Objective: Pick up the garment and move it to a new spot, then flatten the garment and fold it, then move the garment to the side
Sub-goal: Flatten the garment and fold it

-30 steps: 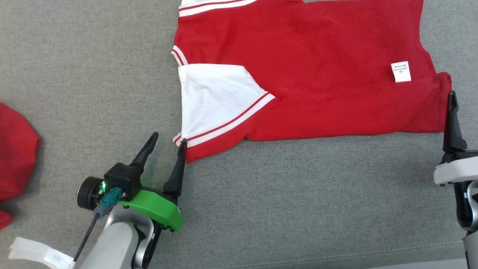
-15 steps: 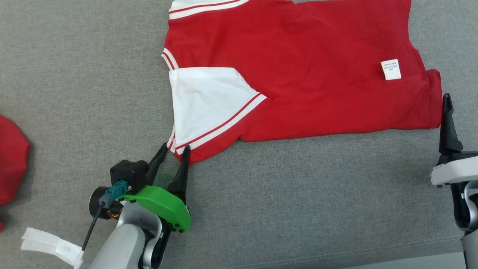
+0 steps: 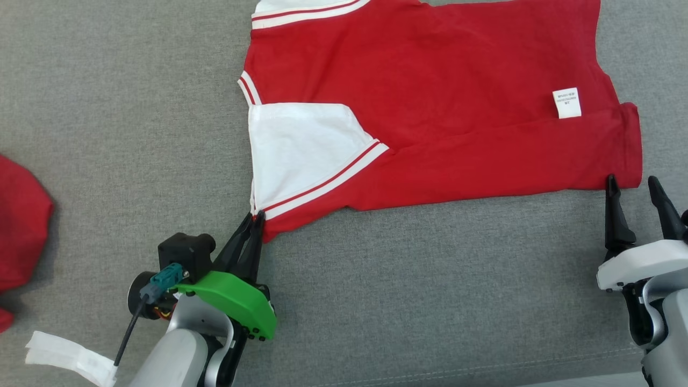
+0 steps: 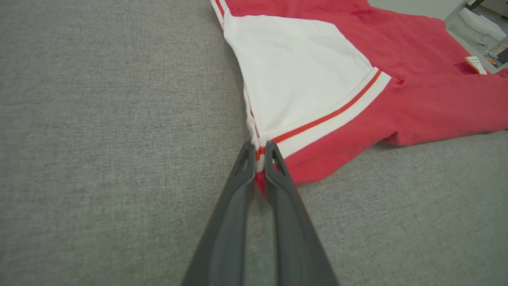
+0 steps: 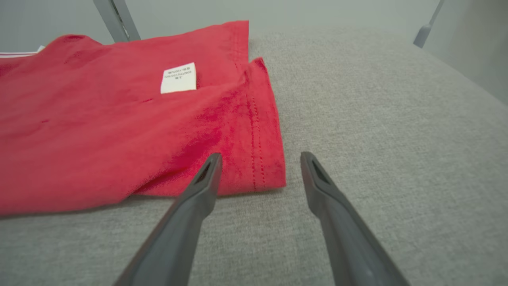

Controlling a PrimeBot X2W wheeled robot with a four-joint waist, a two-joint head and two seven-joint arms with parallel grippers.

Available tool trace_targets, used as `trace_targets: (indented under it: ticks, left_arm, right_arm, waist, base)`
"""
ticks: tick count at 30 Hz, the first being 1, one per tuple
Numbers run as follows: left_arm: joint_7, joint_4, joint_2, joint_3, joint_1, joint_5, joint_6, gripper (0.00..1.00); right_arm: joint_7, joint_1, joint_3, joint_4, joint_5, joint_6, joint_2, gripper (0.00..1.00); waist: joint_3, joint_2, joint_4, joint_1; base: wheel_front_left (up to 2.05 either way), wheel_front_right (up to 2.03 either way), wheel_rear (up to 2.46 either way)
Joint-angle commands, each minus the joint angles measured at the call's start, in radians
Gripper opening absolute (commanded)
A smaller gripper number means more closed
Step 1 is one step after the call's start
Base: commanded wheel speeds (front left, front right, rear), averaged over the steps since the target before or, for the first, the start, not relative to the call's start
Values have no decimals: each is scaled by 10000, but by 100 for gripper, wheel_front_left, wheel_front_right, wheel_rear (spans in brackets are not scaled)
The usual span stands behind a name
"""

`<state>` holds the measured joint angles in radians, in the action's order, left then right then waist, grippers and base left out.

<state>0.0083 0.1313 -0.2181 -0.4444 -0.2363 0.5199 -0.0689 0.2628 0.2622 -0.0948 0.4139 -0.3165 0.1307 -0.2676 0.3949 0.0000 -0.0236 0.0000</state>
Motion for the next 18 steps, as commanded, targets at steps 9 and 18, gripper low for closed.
trace_targets:
  ticks: [9, 18]
  left_arm:
    - [220, -542, -346, -143, -69, -103, 87, 0]
    - [132, -1173, -789, -199, 436, -291, 31, 0]
  right_arm:
    - [-3, 1150, 1406, 2043, -2127, 4, -527, 93]
    - [-52, 704, 4304, 1726, -4157, 13, -2159, 0]
  waist:
    - [65, 0, 147, 0]
    - [-222, 0, 193, 0]
  base:
    - [0, 0, 0]
    - [0, 0, 0]
